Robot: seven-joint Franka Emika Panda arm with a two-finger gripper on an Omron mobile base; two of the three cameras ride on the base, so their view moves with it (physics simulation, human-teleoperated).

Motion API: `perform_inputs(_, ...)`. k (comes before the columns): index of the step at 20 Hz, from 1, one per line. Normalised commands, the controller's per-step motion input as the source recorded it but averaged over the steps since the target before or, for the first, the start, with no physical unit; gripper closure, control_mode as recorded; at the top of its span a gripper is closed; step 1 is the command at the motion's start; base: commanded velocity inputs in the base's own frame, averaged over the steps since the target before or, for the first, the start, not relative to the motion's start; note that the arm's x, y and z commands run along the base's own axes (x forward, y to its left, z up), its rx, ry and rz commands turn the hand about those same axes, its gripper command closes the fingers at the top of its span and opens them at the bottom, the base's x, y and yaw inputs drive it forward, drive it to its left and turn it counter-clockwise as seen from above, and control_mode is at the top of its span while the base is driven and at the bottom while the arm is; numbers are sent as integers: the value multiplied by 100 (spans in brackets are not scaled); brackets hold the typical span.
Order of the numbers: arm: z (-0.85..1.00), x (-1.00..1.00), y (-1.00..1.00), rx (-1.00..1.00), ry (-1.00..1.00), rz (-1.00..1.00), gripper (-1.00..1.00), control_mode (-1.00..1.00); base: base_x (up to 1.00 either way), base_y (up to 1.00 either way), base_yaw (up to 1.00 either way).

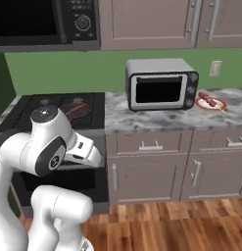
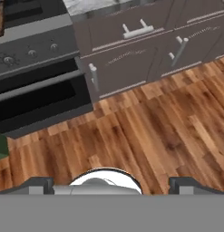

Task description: Place the cold items (mango and onion) from the fridge in one tupperware on the dining counter. Place the warm items (hot dog and kebab skewer) in the stove area in another tupperware.

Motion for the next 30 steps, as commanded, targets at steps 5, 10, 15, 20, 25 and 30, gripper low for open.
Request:
perform_inputs(5, 0, 0, 0, 0, 0, 0, -100, 100, 71, -61, 51)
perform_inputs(10, 0, 0, 0, 0, 0, 0, -100, 100, 73, -27, 37)
perform_inputs(15, 0, 0, 0, 0, 0, 0, -100, 100, 61, -15, 28)
perform_inputs(20, 0, 0, 0, 0, 0, 0, -100, 100, 27, -31, 25)
perform_inputs(25, 0, 0, 0, 0, 0, 0, -100, 100, 26, -36, 22)
perform_inputs(30, 0, 0, 0, 0, 0, 0, -100, 100, 41, -43, 23)
